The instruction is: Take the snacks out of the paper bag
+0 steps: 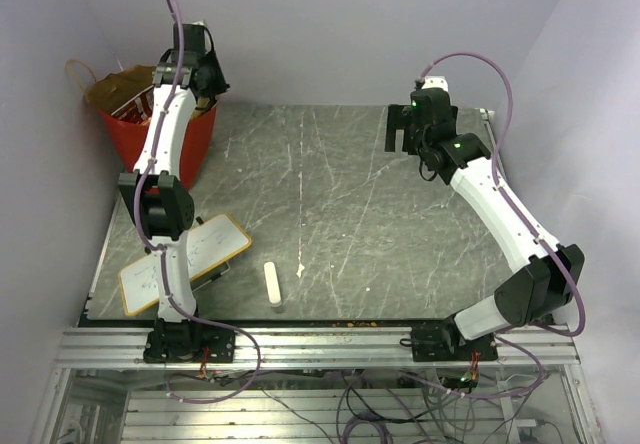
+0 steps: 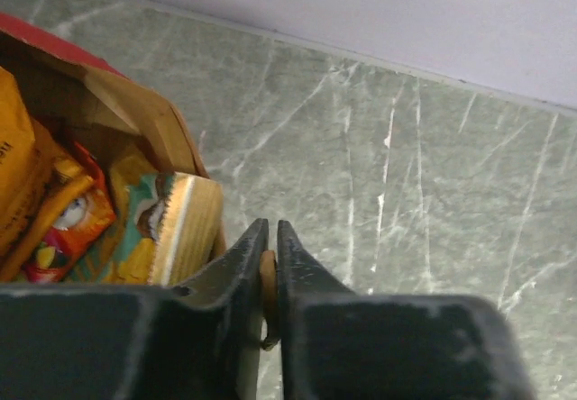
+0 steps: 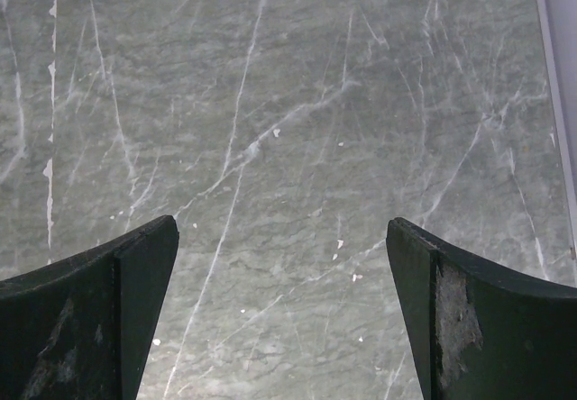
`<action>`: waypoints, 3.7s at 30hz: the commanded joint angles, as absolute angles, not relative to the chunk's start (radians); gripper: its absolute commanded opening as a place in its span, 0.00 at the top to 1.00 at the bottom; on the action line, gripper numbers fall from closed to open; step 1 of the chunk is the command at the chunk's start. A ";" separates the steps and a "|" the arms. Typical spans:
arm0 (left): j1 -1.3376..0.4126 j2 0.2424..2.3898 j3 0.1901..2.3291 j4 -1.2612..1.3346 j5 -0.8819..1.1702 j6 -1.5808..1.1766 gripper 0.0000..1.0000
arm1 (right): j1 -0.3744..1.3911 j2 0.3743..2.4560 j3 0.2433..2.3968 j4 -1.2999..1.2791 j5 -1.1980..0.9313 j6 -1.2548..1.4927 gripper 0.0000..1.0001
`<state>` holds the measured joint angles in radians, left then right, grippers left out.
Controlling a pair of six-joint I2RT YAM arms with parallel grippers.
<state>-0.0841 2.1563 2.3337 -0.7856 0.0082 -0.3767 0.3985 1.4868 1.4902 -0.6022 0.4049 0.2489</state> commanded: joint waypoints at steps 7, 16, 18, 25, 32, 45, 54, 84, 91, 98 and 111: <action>0.026 1.931 2.268 -0.414 0.250 -0.629 0.93 | 0.393 1.522 1.534 -0.599 0.397 0.250 0.00; -0.169 2.001 2.169 -0.299 0.403 -0.803 0.93 | 0.393 1.578 1.566 -0.611 0.319 0.273 0.00; -0.236 2.025 2.221 -0.279 0.414 -0.814 0.93 | 0.393 1.580 1.567 -0.612 0.308 0.274 0.00; -0.408 2.045 2.132 -0.203 0.411 -0.879 0.93 | 0.393 1.601 1.600 -0.627 0.188 0.307 0.00; -0.551 2.081 2.240 -0.266 0.372 -0.833 0.93 | 0.318 1.618 1.649 -0.592 -0.091 0.475 0.00; -0.526 1.952 2.296 -0.550 0.287 -0.599 0.20 | 0.222 1.596 1.487 -0.327 -0.549 0.598 0.14; -0.226 1.760 2.094 -0.670 0.156 -0.602 0.16 | 0.209 1.615 1.487 -0.333 -0.484 0.698 0.36; -0.063 1.957 2.300 -0.391 0.609 -0.927 0.93 | 0.222 1.737 2.010 -0.466 -0.502 0.746 1.00; -0.153 1.635 1.920 -0.278 0.576 -1.006 0.93 | 0.220 1.539 1.830 -0.569 -0.483 0.759 1.00; -0.271 1.457 1.457 -0.252 0.505 -1.025 0.93 | 0.179 1.419 1.496 -0.605 -0.372 0.626 1.00; -0.371 1.314 1.619 -0.355 0.437 -1.065 0.93 | 0.176 1.512 1.991 -0.782 -0.510 0.649 1.00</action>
